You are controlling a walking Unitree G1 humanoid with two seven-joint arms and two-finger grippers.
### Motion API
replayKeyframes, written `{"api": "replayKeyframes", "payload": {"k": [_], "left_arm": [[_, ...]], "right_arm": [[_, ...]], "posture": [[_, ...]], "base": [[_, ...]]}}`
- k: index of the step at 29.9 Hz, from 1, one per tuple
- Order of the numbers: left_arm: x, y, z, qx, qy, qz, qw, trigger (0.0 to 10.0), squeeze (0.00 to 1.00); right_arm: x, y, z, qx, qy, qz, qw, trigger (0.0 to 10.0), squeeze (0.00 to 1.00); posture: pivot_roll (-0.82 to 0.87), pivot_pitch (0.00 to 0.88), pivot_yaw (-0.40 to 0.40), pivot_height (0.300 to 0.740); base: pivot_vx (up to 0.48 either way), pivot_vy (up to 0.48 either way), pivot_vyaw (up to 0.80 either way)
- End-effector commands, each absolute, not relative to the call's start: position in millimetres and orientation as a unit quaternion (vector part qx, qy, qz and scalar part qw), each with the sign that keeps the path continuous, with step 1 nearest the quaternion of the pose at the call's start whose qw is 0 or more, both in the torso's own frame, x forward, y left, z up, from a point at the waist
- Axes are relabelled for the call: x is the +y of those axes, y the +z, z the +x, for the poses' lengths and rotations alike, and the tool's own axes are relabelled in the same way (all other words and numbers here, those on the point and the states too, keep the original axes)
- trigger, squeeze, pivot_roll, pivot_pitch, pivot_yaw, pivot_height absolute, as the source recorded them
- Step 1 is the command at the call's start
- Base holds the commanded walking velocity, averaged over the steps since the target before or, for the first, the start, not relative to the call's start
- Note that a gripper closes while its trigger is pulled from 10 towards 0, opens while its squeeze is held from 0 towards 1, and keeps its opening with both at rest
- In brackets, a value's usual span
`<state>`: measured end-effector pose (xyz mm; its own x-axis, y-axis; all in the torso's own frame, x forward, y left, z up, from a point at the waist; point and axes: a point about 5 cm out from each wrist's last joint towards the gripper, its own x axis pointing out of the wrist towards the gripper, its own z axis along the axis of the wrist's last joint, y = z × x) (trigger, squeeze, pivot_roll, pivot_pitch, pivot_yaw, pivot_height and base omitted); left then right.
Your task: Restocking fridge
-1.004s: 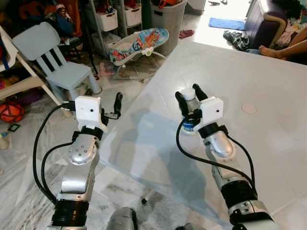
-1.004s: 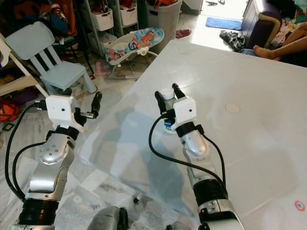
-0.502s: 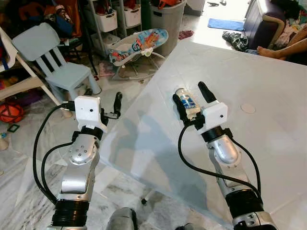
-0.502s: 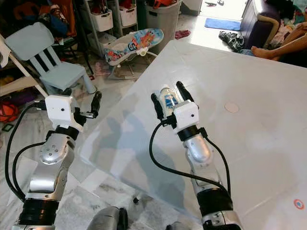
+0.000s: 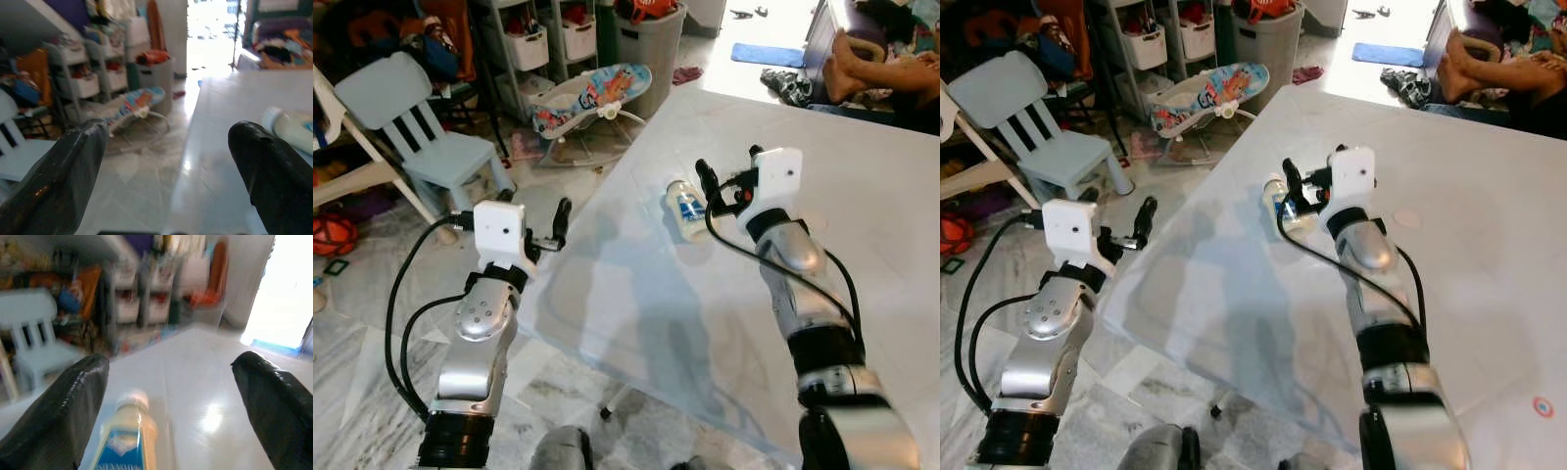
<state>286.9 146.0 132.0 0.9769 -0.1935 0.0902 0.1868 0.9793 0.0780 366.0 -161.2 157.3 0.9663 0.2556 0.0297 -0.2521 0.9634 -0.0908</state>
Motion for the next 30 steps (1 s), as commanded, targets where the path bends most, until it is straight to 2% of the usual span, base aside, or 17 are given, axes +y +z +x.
{"api": "replayKeyframes", "payload": {"k": [1,5,7,8,9,10,11,12,13,14,15,18,25,27,28,29,30], "left_arm": [[145,132,285,-0.044,-0.108,0.034,0.993,10.0,0.00],[142,129,281,-0.031,-0.124,0.034,0.991,10.0,0.00],[141,128,280,-0.028,-0.127,0.034,0.991,10.0,0.00],[140,128,278,-0.024,-0.132,0.034,0.990,10.0,0.00],[140,127,278,-0.021,-0.135,0.034,0.990,10.0,0.00],[139,126,276,-0.019,-0.137,0.034,0.990,10.0,0.00],[139,126,276,-0.018,-0.137,0.034,0.990,10.0,0.00],[139,125,274,-0.016,-0.138,0.034,0.990,10.0,0.00],[139,125,274,-0.016,-0.138,0.034,0.990,10.0,0.00],[139,125,274,-0.014,-0.139,0.034,0.990,10.0,0.00],[139,124,272,-0.011,-0.139,0.034,0.990,10.0,0.00],[139,123,270,-0.006,-0.142,0.033,0.989,10.0,0.00],[138,121,268,0.001,-0.144,0.033,0.989,10.0,0.00],[137,121,267,0.002,-0.145,0.033,0.989,10.0,0.00],[137,121,267,0.003,-0.146,0.033,0.989,10.0,0.00],[137,121,267,0.003,-0.146,0.033,0.989,10.0,0.00],[137,121,267,0.003,-0.146,0.033,0.989,10.0,0.00]], "right_arm": [[-161,157,372,0.016,0.139,-0.041,0.989,10.0,1.00],[-159,164,387,0.066,0.151,-0.025,0.986,10.0,0.99],[-159,165,391,0.078,0.148,-0.011,0.986,10.0,0.95],[-159,163,394,0.105,0.153,0.003,0.983,10.0,0.90],[-157,164,395,0.110,0.159,0.012,0.981,10.0,0.73],[-155,165,396,0.118,0.169,0.025,0.978,10.0,0.64],[-155,165,396,0.120,0.171,0.028,0.978,10.0,0.64],[-155,160,396,0.143,0.172,0.043,0.974,10.0,0.43],[-155,160,396,0.143,0.172,0.043,0.974,10.0,0.43],[-154,159,396,0.150,0.177,0.049,0.971,10.0,0.36],[-153,153,394,0.166,0.188,0.063,0.966,10.0,0.08],[-153,139,389,0.199,0.208,0.079,0.954,10.0,0.00],[-151,121,379,0.246,0.245,0.088,0.934,10.0,0.00],[-154,117,377,0.258,0.239,0.086,0.932,4.4,0.00],[-156,114,375,0.266,0.233,0.087,0.931,1.1,0.00],[-158,113,375,0.270,0.229,0.089,0.931,0.0,0.00],[-158,113,375,0.272,0.226,0.090,0.931,0.0,0.00]], "posture": [[0.06,0.017,0.053,0.740],[0.05,0.031,0.052,0.740],[0.05,0.038,0.050,0.740],[0.05,0.043,0.048,0.740],[0.05,0.044,0.047,0.740],[0.05,0.047,0.045,0.740],[0.05,0.048,0.044,0.740],[0.05,0.052,0.042,0.740],[0.05,0.052,0.042,0.740],[0.05,0.054,0.039,0.740],[0.05,0.057,0.036,0.740],[0.06,0.060,0.033,0.740],[0.05,0.061,0.029,0.740],[0.05,0.061,0.027,0.740],[0.05,0.061,0.026,0.740],[0.05,0.061,0.026,0.740],[0.05,0.061,0.026,0.740]], "base": [[0.000,0.000,0.00],[0.000,0.000,0.00],[0.000,0.000,0.00],[0.000,0.000,0.00],[0.000,0.000,0.00],[0.000,0.000,0.00],[0.000,0.000,0.00],[0.000,0.000,0.00],[0.000,0.000,0.00],[0.000,0.000,0.00],[0.000,0.000,0.00],[0.000,0.000,0.00],[0.000,0.000,0.00],[0.000,0.000,0.00],[0.000,0.000,0.00],[0.000,0.000,0.00],[0.000,0.000,0.00]]}}
